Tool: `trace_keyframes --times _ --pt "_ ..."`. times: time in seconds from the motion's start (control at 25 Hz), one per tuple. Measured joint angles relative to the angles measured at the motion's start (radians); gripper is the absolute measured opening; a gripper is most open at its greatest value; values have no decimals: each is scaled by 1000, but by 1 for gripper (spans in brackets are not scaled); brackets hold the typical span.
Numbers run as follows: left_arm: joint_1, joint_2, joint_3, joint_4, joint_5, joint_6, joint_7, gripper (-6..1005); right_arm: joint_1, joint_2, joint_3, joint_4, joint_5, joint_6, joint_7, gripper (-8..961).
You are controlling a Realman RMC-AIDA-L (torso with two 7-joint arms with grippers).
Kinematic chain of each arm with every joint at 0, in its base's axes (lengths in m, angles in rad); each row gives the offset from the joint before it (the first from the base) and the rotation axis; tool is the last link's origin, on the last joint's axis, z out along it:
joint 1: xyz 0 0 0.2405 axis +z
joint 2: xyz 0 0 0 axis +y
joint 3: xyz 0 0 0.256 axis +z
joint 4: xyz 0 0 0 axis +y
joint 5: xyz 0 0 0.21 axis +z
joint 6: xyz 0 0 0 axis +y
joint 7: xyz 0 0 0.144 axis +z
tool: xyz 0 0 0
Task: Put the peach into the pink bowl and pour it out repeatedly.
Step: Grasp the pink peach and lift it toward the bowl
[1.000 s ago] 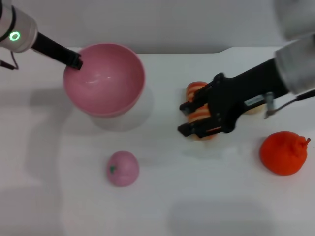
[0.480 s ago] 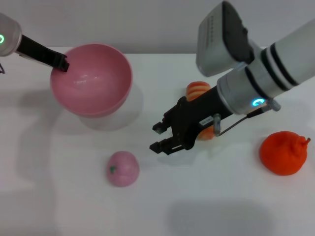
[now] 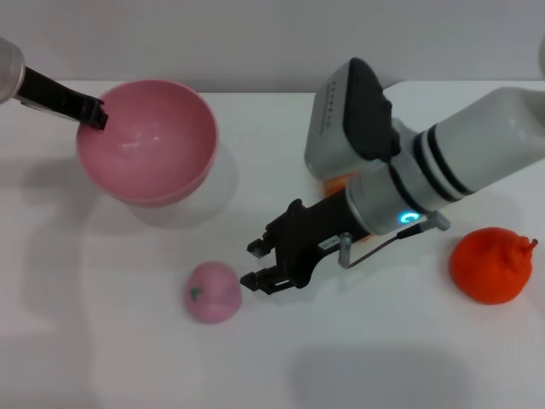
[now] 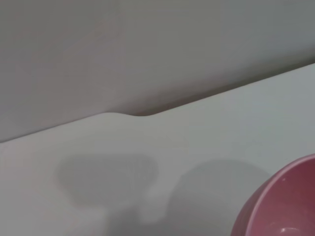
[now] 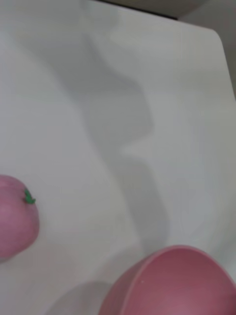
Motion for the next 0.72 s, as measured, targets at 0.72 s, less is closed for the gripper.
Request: trace_keyframes --times 0.72 --pt "-12 -33 8 -4 0 0 0 44 -5 4 -190 109 228 227 -142 468"
